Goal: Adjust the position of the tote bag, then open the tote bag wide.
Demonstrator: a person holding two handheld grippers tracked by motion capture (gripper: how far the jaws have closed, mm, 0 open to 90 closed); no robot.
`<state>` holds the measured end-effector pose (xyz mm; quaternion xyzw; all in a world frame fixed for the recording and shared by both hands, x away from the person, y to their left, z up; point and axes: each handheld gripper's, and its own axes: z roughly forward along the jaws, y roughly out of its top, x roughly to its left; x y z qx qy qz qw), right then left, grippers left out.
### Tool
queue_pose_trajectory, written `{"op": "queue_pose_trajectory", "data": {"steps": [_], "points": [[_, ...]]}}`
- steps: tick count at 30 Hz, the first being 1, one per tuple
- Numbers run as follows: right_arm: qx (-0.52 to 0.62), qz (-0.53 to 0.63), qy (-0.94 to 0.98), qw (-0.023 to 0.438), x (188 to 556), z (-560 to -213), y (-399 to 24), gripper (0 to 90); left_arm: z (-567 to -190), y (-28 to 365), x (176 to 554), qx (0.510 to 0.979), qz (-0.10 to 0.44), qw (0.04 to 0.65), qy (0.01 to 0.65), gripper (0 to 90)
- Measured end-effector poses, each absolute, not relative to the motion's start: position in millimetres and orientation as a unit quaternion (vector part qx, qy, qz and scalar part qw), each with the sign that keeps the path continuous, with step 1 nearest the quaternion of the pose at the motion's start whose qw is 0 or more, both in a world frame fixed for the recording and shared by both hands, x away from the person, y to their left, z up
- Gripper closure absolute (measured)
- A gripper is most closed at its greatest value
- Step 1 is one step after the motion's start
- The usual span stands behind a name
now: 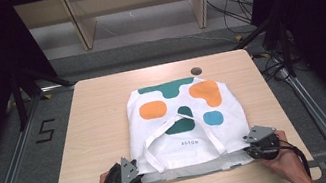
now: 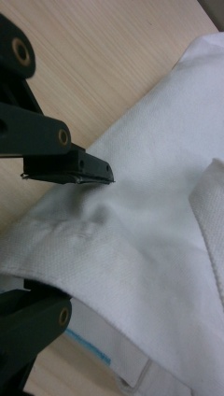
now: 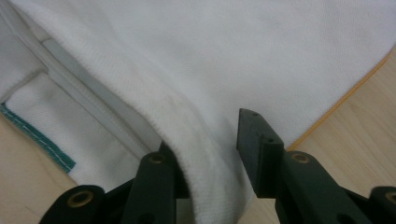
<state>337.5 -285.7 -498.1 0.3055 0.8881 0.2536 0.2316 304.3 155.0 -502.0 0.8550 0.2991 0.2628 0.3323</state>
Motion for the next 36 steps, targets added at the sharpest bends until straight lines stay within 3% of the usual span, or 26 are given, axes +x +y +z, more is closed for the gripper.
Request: {"op": "queue_pose_trajectory", "data": {"steps": [5, 10, 13, 18, 22, 29, 36], "points": [[0.311, 0.254, 0.885, 0.235, 339.5, -499.0, -286.0, 66.5, -504.0, 154.0, 305.7, 0.853, 0.265, 0.332, 0.302, 58.0], [0.310, 0.255, 0.885, 0.237, 338.6, -496.9, -287.7, 75.9, -501.2, 150.8, 302.6, 0.852, 0.280, 0.336, 0.287, 77.4], [0.307, 0.259, 0.883, 0.244, 337.7, -493.5, -289.6, 80.2, -498.7, 149.9, 299.4, 0.858, 0.280, 0.333, 0.273, 83.6], [0.312, 0.262, 0.880, 0.243, 338.5, -493.7, -290.8, 78.9, -495.1, 150.8, 297.0, 0.852, 0.281, 0.346, 0.275, 84.6], [0.330, 0.261, 0.877, 0.233, 341.7, -496.8, -292.6, 71.6, -491.7, 150.1, 297.3, 0.839, 0.280, 0.369, 0.287, 85.5], [0.313, 0.274, 0.877, 0.241, 340.4, -490.3, -293.9, 82.2, -480.6, 151.7, 296.4, 0.822, 0.283, 0.399, 0.292, 85.9], [0.313, 0.360, 0.826, 0.299, 332.1, -450.0, -298.3, 86.9, -454.0, 157.3, 297.3, 0.800, 0.296, 0.433, 0.292, 86.2]]}}
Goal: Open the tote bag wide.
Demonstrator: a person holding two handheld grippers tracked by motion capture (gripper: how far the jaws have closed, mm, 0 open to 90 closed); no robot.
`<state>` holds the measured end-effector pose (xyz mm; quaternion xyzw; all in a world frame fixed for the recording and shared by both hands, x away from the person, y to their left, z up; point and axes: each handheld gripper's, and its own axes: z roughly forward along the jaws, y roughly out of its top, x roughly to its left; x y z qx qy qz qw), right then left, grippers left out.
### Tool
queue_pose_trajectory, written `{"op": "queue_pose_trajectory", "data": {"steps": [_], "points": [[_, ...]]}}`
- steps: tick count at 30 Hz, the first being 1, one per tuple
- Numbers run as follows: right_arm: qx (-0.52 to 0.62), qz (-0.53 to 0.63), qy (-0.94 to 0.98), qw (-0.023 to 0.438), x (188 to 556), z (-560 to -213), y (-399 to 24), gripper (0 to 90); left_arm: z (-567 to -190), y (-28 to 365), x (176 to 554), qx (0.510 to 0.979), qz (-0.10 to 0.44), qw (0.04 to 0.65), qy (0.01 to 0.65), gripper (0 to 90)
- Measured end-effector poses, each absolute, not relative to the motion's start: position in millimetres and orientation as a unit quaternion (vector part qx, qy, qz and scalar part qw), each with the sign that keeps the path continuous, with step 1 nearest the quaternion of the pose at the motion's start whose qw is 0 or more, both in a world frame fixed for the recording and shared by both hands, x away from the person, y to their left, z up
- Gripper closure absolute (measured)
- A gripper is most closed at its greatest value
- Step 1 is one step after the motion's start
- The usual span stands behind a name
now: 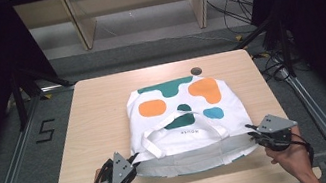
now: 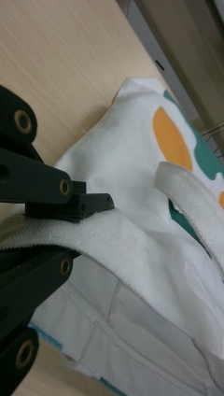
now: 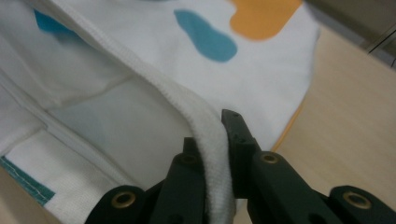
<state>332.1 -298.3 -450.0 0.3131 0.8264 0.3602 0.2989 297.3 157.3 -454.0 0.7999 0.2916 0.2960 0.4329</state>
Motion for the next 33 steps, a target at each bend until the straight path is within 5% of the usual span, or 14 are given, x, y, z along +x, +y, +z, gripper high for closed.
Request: {"op": "queue_pose_trajectory", "data": {"steps": [15, 33], "points": [[0.262, 0.420, 0.780, 0.382, 336.0, -340.1, -292.4, 88.2, -370.4, 166.3, 308.6, 0.736, 0.334, 0.518, 0.279, 86.7], [0.230, 0.429, 0.776, 0.401, 339.1, -258.1, -295.5, 88.4, -295.5, 173.9, 301.0, 0.677, 0.332, 0.602, 0.263, 86.9]]}}
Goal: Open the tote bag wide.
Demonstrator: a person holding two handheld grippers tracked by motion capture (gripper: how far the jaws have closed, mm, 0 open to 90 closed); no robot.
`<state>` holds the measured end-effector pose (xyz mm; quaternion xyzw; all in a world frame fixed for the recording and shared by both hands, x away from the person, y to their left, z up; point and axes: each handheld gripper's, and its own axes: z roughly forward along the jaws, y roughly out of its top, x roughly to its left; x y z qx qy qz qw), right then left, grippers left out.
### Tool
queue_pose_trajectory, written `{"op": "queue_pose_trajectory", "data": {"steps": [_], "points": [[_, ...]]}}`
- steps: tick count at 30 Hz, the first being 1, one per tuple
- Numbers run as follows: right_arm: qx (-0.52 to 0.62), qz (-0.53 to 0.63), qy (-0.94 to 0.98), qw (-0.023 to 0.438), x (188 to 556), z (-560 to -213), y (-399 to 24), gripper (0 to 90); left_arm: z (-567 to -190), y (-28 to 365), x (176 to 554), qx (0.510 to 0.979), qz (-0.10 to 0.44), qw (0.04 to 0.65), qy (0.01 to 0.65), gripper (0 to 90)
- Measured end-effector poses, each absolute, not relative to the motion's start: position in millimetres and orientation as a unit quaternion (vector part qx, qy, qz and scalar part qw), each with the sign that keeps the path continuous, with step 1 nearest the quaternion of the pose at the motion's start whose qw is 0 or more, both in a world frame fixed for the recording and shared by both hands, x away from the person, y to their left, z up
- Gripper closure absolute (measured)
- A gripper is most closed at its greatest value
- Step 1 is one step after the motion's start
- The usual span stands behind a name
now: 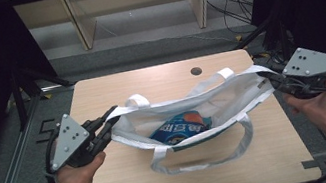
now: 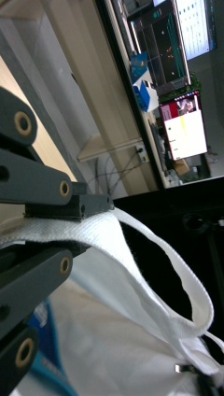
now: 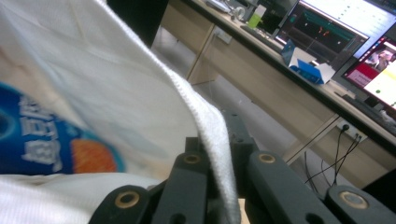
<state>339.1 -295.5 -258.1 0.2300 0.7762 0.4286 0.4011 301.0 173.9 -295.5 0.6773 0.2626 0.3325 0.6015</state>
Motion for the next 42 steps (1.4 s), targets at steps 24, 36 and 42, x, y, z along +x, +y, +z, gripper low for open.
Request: {"op": "queue_pose_trajectory", "data": {"steps": [24, 36, 42], "points": [[0.234, 0.430, 0.765, 0.418, 359.7, -240.4, -279.3, 88.4, -292.5, 183.9, 321.4, 0.658, 0.317, 0.620, 0.286, 86.9], [0.216, 0.480, 0.743, 0.413, 337.0, -219.7, -286.9, 88.4, -262.1, 189.4, 315.7, 0.639, 0.305, 0.652, 0.271, 86.8], [0.259, 0.436, 0.768, 0.392, 386.1, -260.6, -281.2, 88.3, -317.6, 188.1, 386.4, 0.654, 0.253, 0.629, 0.336, 86.5]]}}
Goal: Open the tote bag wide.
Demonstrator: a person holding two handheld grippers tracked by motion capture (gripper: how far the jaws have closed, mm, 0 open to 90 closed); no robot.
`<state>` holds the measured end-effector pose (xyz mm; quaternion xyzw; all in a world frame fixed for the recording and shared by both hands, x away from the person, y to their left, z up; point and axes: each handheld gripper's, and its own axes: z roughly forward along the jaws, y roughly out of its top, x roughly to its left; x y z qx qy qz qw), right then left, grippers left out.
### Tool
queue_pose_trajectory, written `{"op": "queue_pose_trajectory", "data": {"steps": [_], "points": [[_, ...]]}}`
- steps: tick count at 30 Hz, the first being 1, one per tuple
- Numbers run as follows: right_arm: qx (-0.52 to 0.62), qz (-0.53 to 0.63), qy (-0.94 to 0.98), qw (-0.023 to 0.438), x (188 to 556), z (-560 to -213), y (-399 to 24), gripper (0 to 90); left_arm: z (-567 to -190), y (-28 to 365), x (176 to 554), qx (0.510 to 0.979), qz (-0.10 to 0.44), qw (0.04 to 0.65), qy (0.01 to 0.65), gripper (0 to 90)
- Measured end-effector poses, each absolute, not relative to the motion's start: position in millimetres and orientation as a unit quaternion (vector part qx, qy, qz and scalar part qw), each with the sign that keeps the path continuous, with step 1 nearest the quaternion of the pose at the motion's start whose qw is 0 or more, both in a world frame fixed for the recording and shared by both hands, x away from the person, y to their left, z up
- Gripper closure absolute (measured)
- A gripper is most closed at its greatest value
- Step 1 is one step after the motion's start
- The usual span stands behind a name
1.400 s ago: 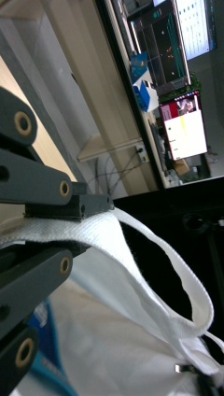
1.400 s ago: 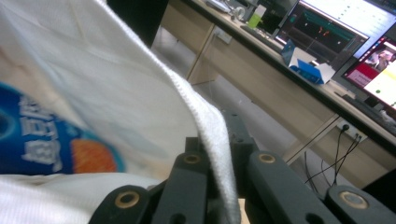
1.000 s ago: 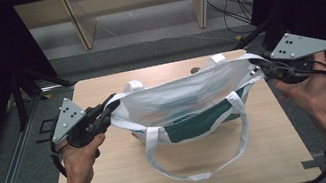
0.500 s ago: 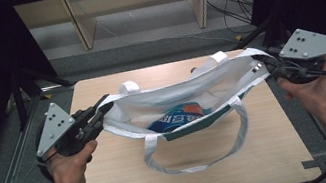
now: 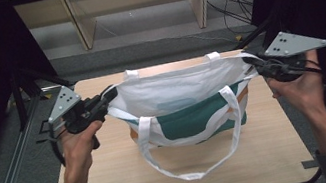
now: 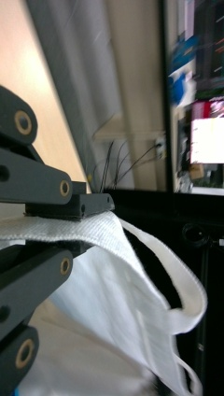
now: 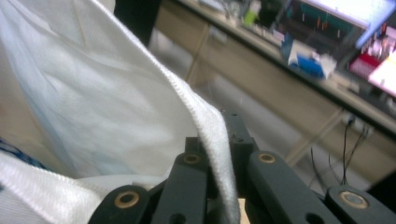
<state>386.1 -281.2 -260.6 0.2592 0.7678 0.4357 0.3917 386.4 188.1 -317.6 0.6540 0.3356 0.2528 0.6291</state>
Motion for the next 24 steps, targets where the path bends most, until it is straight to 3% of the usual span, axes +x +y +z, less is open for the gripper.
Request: {"op": "queue_pose_trajectory", "data": {"steps": [3, 5, 9, 13, 15, 19, 24], "points": [[0.283, 0.426, 0.772, 0.378, 403.8, -283.8, -287.6, 88.2, -337.4, 184.1, 398.1, 0.651, 0.219, 0.643, 0.340, 86.1], [0.294, 0.437, 0.765, 0.370, 409.9, -293.5, -291.5, 88.2, -345.0, 181.9, 401.1, 0.660, 0.225, 0.633, 0.336, 86.0], [0.298, 0.419, 0.771, 0.375, 410.4, -304.0, -290.0, 88.2, -356.9, 179.4, 399.9, 0.678, 0.234, 0.617, 0.323, 85.7], [0.294, 0.404, 0.785, 0.368, 408.8, -316.5, -288.5, 88.2, -376.1, 183.2, 399.7, 0.677, 0.184, 0.634, 0.326, 84.4], [0.294, 0.408, 0.784, 0.365, 409.7, -324.9, -288.1, 88.2, -385.8, 182.2, 400.8, 0.687, 0.184, 0.620, 0.332, 83.9], [0.304, 0.389, 0.796, 0.351, 415.5, -340.4, -281.5, 88.1, -394.2, 182.8, 408.0, 0.686, 0.164, 0.616, 0.352, 78.4], [0.315, 0.382, 0.796, 0.347, 428.2, -343.6, -280.2, 88.1, -389.9, 178.0, 419.8, 0.678, 0.163, 0.619, 0.361, 79.6]]}}
